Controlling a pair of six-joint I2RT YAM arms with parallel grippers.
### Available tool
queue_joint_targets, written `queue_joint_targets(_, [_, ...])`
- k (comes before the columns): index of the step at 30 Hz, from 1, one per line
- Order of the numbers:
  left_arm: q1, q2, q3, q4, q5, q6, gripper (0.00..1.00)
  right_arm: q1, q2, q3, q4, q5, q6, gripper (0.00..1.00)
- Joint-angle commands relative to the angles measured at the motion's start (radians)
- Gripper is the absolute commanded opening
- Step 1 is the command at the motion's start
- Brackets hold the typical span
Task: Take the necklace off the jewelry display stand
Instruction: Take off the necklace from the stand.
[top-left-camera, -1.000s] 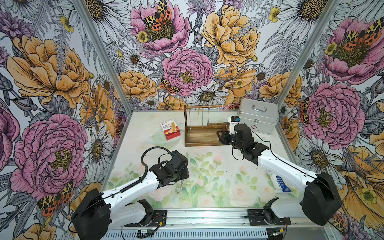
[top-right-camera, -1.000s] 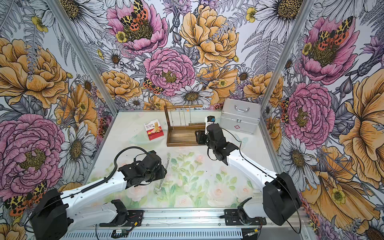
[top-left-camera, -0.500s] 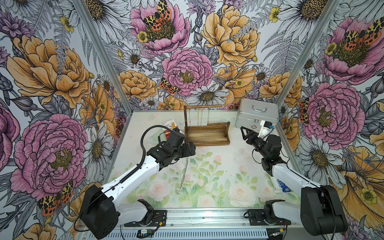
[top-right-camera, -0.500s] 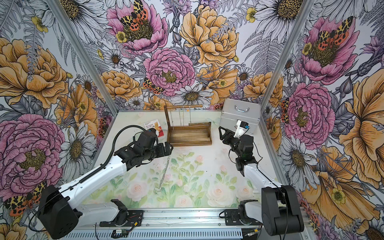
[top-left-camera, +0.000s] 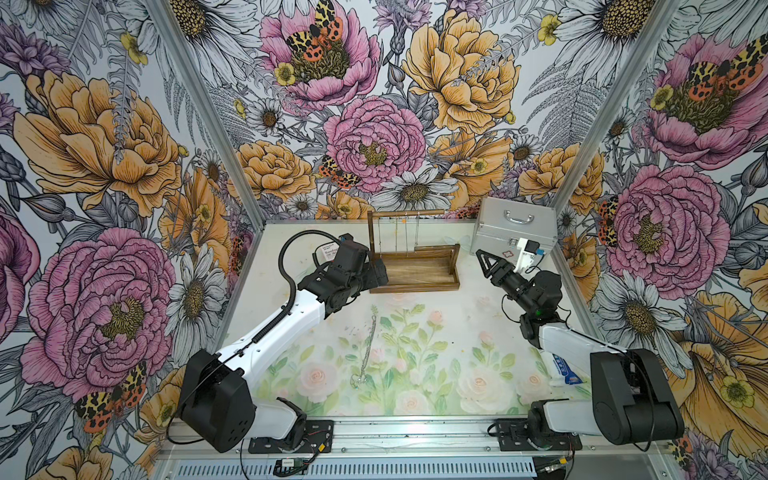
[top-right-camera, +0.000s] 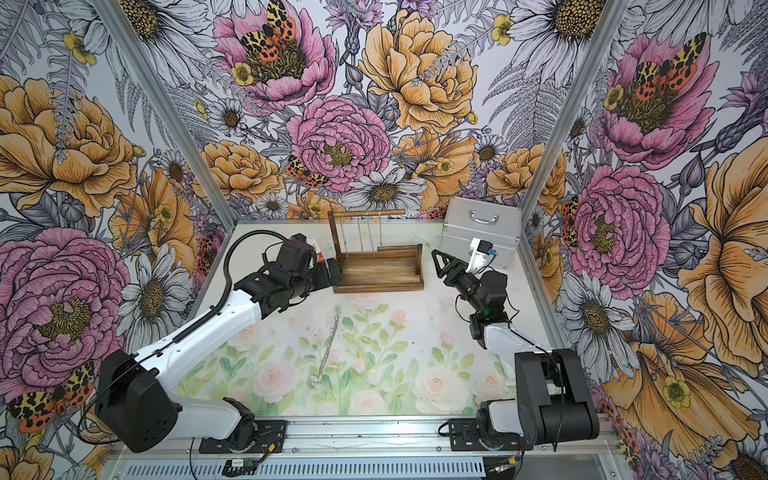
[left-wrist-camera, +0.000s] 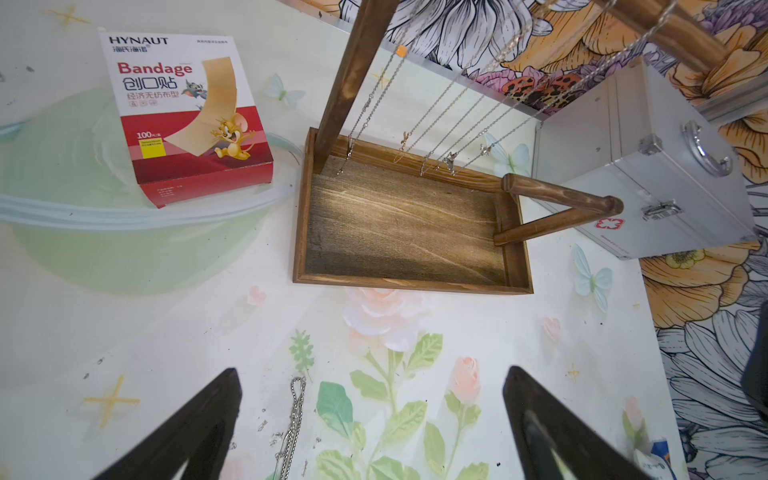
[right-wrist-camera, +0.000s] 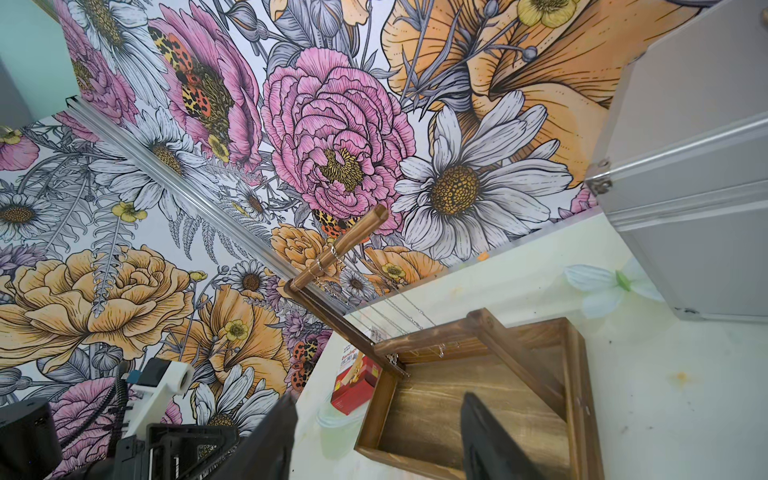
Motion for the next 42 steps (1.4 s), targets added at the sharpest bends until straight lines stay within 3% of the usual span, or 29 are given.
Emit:
queue_joint_targets(1, [0.012, -0.026, 0.003, 0.019, -0.087, -0.063, 0.98, -0.001, 0.019, 0.042, 0.039, -0.026, 0.016, 0.63])
queue_joint_targets(5, [0.018, -0.043, -0.033, 0.026, -0.162, -0.139, 0.99, -0.001, 0.033, 0.052, 0.039, -0.033, 0.021, 0.61])
queue_joint_targets(8, [0.018, -0.039, -0.054, 0.057, -0.167, -0.106, 0.99, -0.001, 0.034, 0.059, 0.027, -0.038, 0.020, 0.60])
queue_joint_targets(15, [0.022, -0.044, -0.098, 0.133, -0.122, -0.071, 0.99, 0.005, 0.046, 0.094, -0.032, -0.058, 0.015, 0.55])
queue_joint_targets(20, [0.024, -0.065, -0.196, 0.274, -0.019, -0.022, 0.99, 0.033, 0.028, 0.138, -0.146, -0.053, -0.036, 0.51])
queue_joint_targets(23, [0.025, -0.093, -0.290, 0.411, 0.030, 0.009, 0.99, 0.085, 0.024, 0.214, -0.304, -0.032, -0.123, 0.48])
queue_joint_targets(30, [0.023, -0.092, -0.359, 0.459, 0.008, 0.084, 0.99, 0.241, 0.118, 0.477, -0.628, 0.104, -0.346, 0.39])
queue_joint_targets(42, [0.037, -0.122, -0.412, 0.500, -0.015, 0.132, 0.99, 0.305, 0.380, 0.855, -0.722, 0.176, -0.352, 0.29])
